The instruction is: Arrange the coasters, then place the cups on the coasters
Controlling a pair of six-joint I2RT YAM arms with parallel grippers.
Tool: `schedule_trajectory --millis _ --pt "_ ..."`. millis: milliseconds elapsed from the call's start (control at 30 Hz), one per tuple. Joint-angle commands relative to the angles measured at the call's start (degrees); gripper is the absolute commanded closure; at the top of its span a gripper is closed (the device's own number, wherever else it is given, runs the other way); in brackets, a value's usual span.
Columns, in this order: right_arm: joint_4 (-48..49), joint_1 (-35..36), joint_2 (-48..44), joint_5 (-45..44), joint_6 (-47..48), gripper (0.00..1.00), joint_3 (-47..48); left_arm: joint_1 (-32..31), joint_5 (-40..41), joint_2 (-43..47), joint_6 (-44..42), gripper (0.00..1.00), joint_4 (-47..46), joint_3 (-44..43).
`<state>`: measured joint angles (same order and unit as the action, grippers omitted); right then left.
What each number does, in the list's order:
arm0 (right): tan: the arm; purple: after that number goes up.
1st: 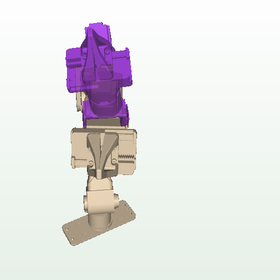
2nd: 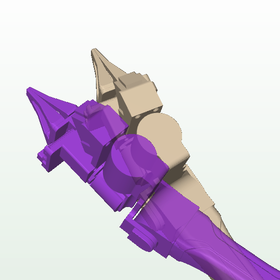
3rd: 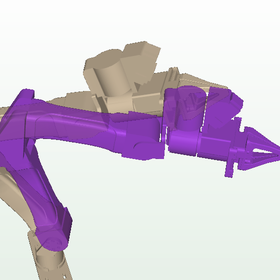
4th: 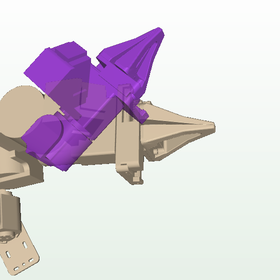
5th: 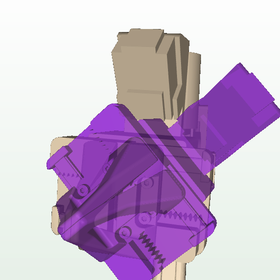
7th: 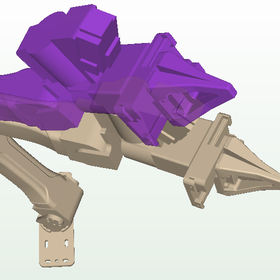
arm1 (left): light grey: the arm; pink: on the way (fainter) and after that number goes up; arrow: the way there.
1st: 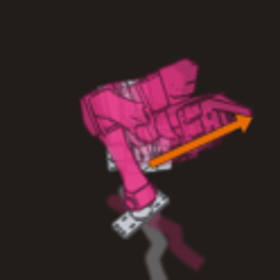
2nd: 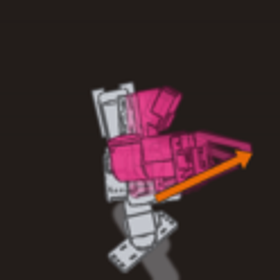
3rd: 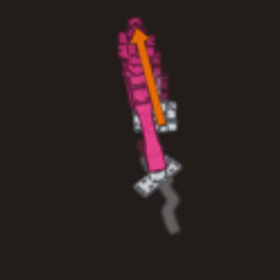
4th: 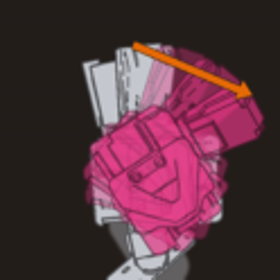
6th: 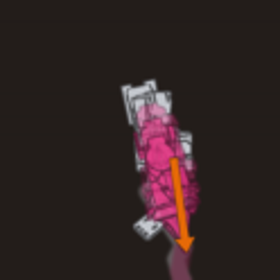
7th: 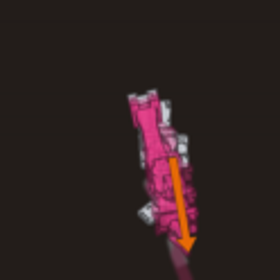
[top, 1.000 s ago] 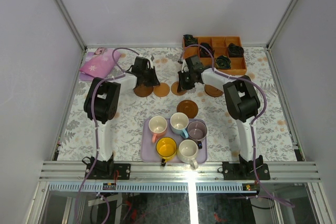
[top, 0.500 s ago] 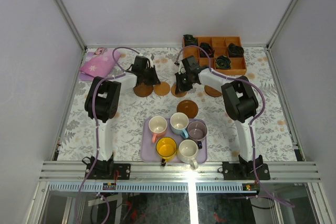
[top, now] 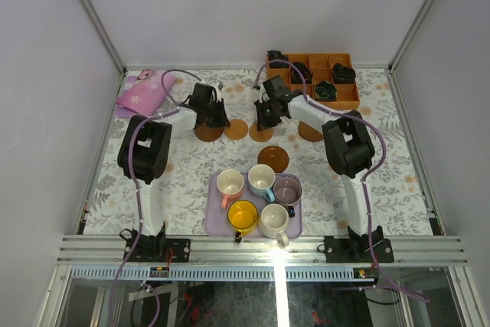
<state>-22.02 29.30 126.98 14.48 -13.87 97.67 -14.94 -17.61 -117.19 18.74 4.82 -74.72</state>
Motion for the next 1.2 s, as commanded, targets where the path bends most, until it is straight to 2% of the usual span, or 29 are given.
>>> schedule_trajectory --millis 0,333,533,867,1167 --pt "-1.0 0.5 -4.4 -2.6 1.3 0.91 -0.7 0.4 -0.1 5.1 -1.8 0.99 0.8 0.2" --pt "0.8 0.5 -17.4 -7.8 -0.8 0.95 -19.1 0.3 1.0 13.5 -1.8 0.97 0.8 4.4" --pt "0.2 0.5 -21.7 -6.9 -3.0 0.95 -24.0 0.3 1.2 15.3 -1.1 0.96 0.7 6.9" --pt "0.3 0.5 -19.3 -5.1 -5.4 0.95 -27.5 0.4 1.3 14.7 1.5 0.94 -0.5 8.3" --pt "-6.5 0.0 -14.0 -17.8 -6.0 0.99 -23.9 0.3 1.9 14.7 1.3 0.9 0.1 8.9"
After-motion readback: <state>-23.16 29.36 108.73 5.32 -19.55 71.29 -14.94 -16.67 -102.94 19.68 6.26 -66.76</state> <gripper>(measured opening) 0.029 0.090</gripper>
